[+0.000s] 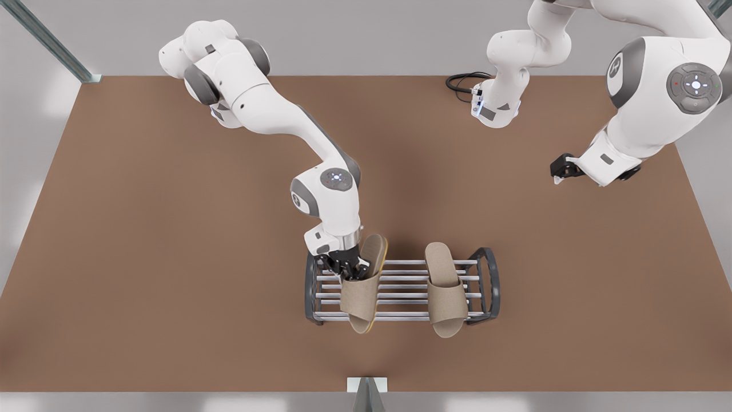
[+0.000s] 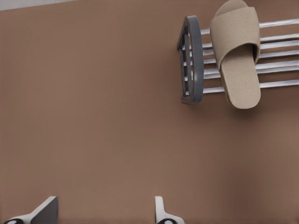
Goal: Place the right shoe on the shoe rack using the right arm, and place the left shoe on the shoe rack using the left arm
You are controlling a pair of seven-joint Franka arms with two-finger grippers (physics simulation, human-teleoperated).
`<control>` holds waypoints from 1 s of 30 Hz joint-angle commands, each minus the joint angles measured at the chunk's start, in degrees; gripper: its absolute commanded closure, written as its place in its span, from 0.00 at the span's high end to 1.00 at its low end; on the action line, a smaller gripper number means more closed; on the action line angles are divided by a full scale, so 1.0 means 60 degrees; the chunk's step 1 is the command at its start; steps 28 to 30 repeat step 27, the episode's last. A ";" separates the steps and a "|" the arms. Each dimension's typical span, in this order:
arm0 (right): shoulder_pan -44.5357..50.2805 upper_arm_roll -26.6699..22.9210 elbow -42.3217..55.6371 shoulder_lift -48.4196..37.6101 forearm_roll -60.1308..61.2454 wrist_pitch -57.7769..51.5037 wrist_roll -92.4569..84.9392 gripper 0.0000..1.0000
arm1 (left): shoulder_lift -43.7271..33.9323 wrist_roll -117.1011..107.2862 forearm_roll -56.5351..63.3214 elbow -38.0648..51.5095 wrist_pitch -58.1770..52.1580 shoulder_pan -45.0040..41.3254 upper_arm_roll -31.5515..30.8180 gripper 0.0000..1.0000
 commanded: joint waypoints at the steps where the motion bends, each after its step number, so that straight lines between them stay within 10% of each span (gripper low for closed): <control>1: 0.0013 0.0001 -0.0025 -0.0023 -0.0076 0.0003 0.0995 1.00 | -0.0011 -0.0101 0.0021 0.0018 -0.0034 0.0002 -0.0014 1.00; 17: 0.1317 0.1349 0.0297 -0.2013 -0.0003 -0.3305 0.1757 1.00 | 0.0135 -0.1199 0.0182 0.0091 0.0318 -0.0100 -0.0409 1.00; 21: -0.3003 0.1305 0.0282 -0.4593 0.1755 -0.6867 -0.3823 1.00 | 0.0164 -0.1185 0.0226 0.0091 0.0332 -0.0100 -0.0410 1.00; 30: -0.6663 0.3000 -0.2367 -0.5470 0.1872 -0.6004 -0.8703 1.00 | 0.0296 -0.1185 0.0255 0.0076 0.0347 -0.0100 -0.0409 1.00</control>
